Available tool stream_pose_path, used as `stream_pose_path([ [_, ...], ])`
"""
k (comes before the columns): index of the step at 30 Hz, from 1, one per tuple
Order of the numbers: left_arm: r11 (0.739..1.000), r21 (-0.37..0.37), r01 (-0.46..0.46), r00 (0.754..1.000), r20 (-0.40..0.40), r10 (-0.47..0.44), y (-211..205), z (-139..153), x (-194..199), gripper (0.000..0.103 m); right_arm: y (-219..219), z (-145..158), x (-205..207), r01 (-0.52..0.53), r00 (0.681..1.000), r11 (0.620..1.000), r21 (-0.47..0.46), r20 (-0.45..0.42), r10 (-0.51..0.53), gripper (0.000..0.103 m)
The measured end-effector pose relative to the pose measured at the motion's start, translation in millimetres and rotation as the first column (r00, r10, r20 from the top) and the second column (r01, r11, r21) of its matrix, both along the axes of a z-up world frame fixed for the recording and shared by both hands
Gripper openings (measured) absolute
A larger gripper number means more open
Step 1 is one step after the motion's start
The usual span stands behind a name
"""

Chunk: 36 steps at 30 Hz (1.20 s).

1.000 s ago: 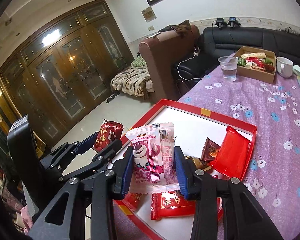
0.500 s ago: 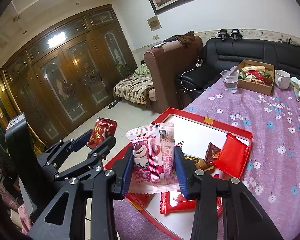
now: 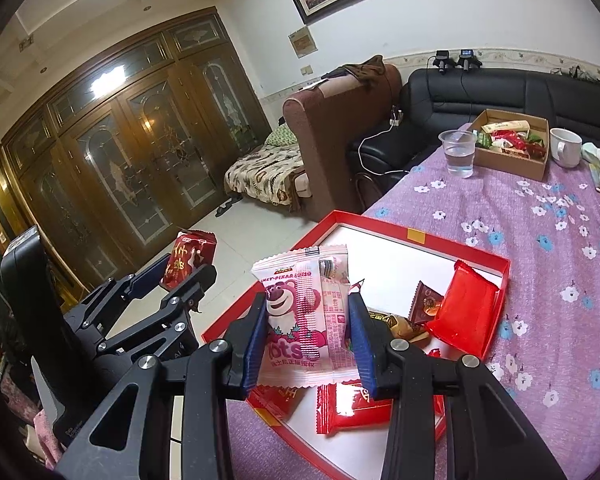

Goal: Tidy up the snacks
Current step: 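Hold both packets above the tray, then open both tools to release them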

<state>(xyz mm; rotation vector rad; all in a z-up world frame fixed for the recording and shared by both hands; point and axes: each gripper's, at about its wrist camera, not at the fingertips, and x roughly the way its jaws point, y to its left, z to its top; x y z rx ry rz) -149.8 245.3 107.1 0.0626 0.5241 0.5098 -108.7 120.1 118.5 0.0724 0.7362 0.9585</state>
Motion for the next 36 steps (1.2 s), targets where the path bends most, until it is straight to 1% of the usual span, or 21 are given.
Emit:
stream_pose_path([
  [22,1.0,-0.028,-0.011,1.0,-0.023,0.01,9.8,-10.4,12.6,0.045,11.4,-14.3,15.6,0.006,0.999,1.0,-0.018,-0.046,-0.006,0.039],
  [36,0.999,-0.041,-0.004,0.998,-0.07,0.001,10.3,-23.3,35.4,0.045,13.5,-27.1,34.0,0.018,0.996,0.999,-0.026,-0.087,-0.02,0.04],
])
